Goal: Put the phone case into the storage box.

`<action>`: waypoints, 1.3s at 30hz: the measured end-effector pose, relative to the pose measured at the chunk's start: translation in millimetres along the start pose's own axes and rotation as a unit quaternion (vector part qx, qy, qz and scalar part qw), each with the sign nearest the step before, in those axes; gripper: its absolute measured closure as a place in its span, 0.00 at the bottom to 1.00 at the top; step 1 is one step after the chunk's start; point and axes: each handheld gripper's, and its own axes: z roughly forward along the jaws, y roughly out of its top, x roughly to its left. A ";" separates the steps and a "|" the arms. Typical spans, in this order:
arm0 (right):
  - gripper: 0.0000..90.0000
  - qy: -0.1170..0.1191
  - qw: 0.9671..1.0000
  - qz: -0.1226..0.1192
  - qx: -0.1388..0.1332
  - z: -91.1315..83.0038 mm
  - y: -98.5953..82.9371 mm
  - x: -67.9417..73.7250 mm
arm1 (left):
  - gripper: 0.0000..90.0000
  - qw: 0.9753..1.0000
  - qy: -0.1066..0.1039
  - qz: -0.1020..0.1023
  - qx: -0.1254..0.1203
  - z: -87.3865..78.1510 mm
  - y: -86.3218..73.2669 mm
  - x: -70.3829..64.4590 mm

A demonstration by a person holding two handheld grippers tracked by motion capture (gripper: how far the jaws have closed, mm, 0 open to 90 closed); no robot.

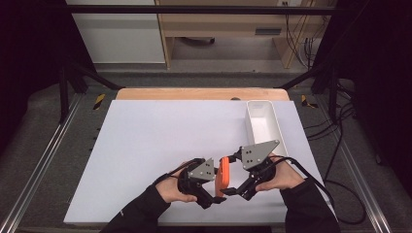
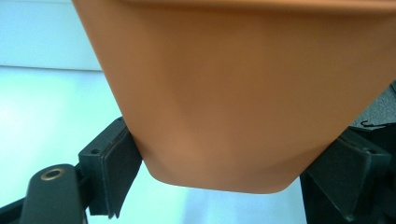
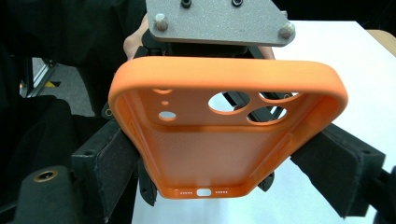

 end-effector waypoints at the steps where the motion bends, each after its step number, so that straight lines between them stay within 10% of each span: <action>1: 0.18 -0.001 1.000 0.000 0.001 0.0 0.0 -0.1 | 0.17 1.000 0.001 -0.002 -0.001 0.1 -0.1 -0.1; 20: 0.18 -0.057 0.998 0.013 -0.007 -26.9 4.7 -6.3 | 0.02 0.997 0.052 -0.045 -0.031 -29.2 -12.5 7.6; 39: 0.18 -0.132 0.989 0.056 -0.038 -61.5 8.9 -13.8 | 0.01 0.977 0.139 -0.130 -0.095 -78.8 -54.2 21.2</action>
